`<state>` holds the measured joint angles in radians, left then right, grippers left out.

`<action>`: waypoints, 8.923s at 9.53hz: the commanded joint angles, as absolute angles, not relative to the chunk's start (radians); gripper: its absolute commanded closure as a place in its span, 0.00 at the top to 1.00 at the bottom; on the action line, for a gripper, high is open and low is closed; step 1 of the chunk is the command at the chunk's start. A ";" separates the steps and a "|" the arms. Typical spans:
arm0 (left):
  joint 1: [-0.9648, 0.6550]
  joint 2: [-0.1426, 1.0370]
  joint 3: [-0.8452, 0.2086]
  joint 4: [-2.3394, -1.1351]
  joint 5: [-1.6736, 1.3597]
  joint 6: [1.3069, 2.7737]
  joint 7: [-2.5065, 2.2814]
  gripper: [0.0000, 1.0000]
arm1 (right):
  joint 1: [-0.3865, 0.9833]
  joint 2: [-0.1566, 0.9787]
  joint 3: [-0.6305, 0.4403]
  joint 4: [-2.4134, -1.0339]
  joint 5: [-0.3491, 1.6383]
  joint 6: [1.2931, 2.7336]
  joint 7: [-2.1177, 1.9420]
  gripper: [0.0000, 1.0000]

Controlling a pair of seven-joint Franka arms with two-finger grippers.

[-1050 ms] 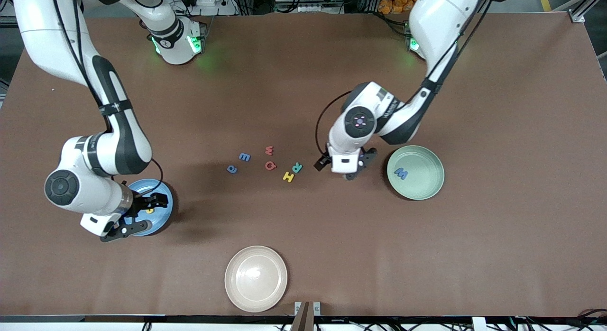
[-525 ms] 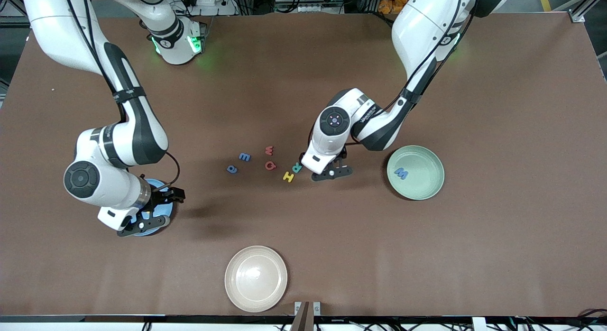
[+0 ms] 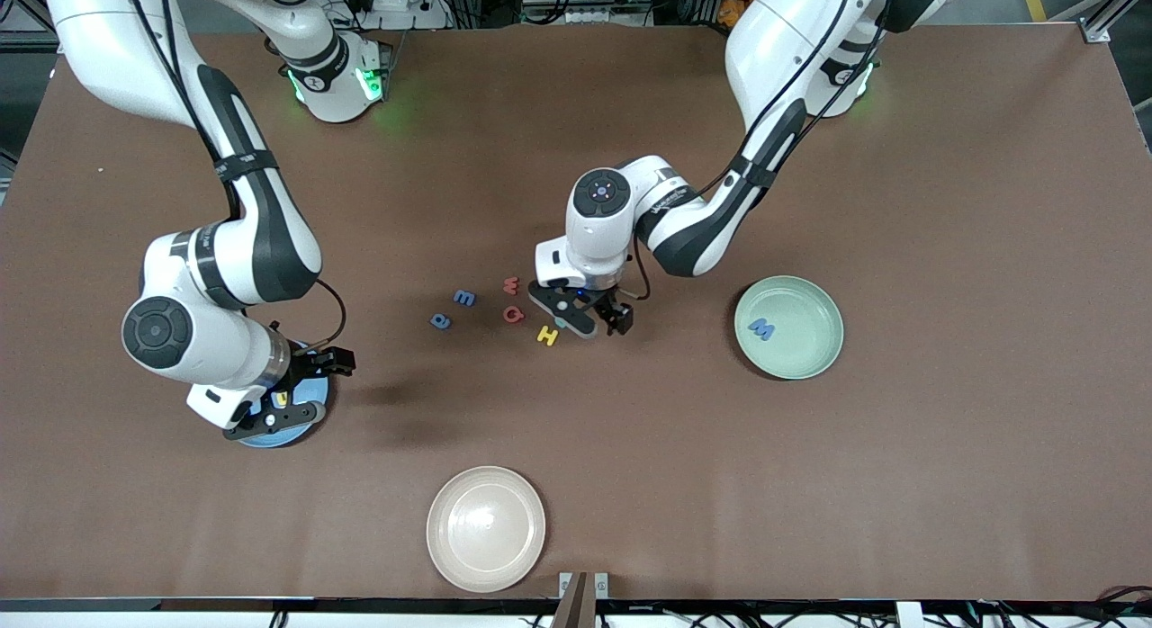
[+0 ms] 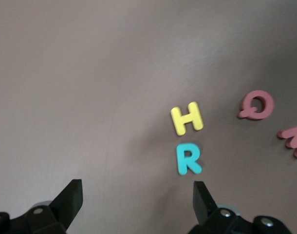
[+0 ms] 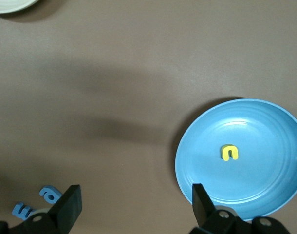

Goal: Sort upper and lower case letters into plates
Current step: 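Grasp teal R with the left gripper while the right gripper reaches blue a, then carry R to green plate while the right gripper grasps blue a, then release R onto green plate while the right gripper lifts blue a, then grasp yellow H with the left gripper while the right gripper drops a, then carry H to green plate while the right gripper reaches blue m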

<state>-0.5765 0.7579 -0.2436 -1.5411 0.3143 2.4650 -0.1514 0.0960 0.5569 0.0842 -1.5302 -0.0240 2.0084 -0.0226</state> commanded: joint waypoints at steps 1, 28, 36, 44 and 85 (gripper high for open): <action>-0.592 0.834 -0.238 -1.503 0.342 2.571 -0.087 1.00 | 0.095 0.531 0.092 -1.557 -0.017 2.000 0.102 1.00; -0.681 0.851 -0.181 -1.505 0.334 2.539 -0.299 0.17 | 0.181 0.428 0.092 -1.842 -0.017 2.271 0.420 1.00; -0.606 0.775 -0.190 -1.508 0.339 2.340 -0.204 0.17 | 0.305 0.443 0.091 -2.005 -0.018 2.401 0.924 1.00; -0.189 0.477 -0.262 -1.869 0.301 2.085 0.165 0.18 | 0.373 0.554 0.090 -2.014 -0.023 2.520 0.976 1.00; -0.855 0.937 0.052 -1.410 0.120 2.708 -0.546 0.07 | -0.032 0.505 0.158 -1.852 -0.144 2.364 0.308 1.00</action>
